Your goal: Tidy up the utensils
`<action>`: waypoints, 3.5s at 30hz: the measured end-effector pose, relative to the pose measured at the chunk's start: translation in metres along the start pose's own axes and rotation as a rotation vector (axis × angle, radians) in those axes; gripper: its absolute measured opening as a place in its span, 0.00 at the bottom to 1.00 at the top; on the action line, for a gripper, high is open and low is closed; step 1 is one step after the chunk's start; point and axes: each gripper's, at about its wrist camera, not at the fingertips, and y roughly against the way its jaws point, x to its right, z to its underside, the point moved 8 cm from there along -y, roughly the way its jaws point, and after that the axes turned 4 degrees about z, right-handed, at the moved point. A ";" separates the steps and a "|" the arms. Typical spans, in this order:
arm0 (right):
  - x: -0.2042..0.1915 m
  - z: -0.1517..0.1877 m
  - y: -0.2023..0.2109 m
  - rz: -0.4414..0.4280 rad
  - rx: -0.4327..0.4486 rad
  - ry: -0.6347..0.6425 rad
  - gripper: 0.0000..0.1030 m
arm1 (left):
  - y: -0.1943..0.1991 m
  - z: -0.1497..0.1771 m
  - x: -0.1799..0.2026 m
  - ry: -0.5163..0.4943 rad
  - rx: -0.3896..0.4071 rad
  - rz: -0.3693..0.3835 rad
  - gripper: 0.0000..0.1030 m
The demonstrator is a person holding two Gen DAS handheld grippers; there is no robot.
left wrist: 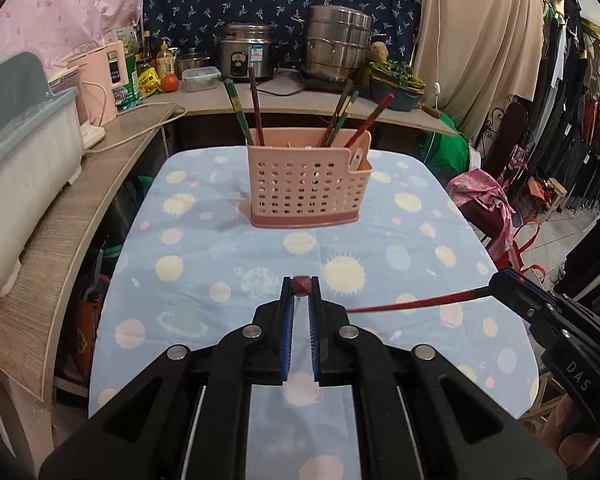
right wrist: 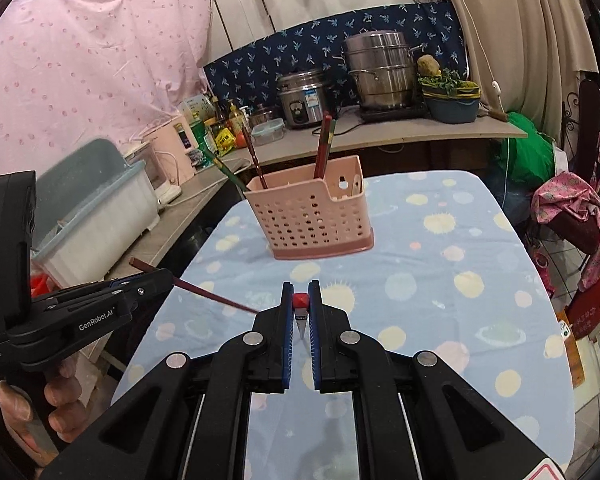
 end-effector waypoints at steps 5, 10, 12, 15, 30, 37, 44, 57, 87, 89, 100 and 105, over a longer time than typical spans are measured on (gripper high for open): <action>-0.004 -0.040 -0.010 -0.007 0.051 0.017 0.07 | -0.002 -0.039 -0.001 -0.012 0.037 -0.001 0.07; -0.006 -0.084 -0.015 -0.019 0.112 0.009 0.07 | 0.000 -0.075 -0.002 -0.022 0.079 0.002 0.07; -0.007 -0.104 -0.017 -0.027 0.140 0.003 0.07 | 0.003 -0.089 -0.002 -0.024 0.098 0.005 0.07; -0.009 -0.136 -0.019 -0.032 0.194 -0.002 0.07 | 0.008 -0.115 -0.002 -0.032 0.138 0.005 0.07; -0.018 -0.260 -0.068 0.006 0.314 -0.002 0.07 | -0.004 -0.243 -0.010 -0.053 0.317 -0.056 0.07; -0.013 -0.241 -0.125 0.016 0.219 -0.010 0.07 | -0.036 -0.251 -0.021 -0.038 0.296 -0.059 0.07; -0.011 -0.202 -0.172 0.043 0.112 0.007 0.07 | -0.082 -0.232 -0.032 -0.009 0.217 -0.057 0.07; -0.011 -0.184 -0.171 0.057 0.095 0.026 0.20 | -0.106 -0.202 -0.036 -0.004 0.196 -0.097 0.16; -0.007 -0.062 -0.074 0.137 0.023 0.040 0.57 | -0.044 -0.084 -0.025 -0.022 0.115 -0.234 0.48; -0.007 -0.055 -0.072 0.145 0.020 0.045 0.57 | -0.044 -0.075 -0.026 -0.014 0.103 -0.235 0.48; -0.007 -0.016 -0.068 0.167 -0.029 0.057 0.57 | -0.046 -0.036 -0.030 0.012 0.052 -0.240 0.48; -0.006 -0.002 -0.069 0.178 -0.049 0.060 0.57 | -0.049 -0.020 -0.032 0.016 0.032 -0.244 0.48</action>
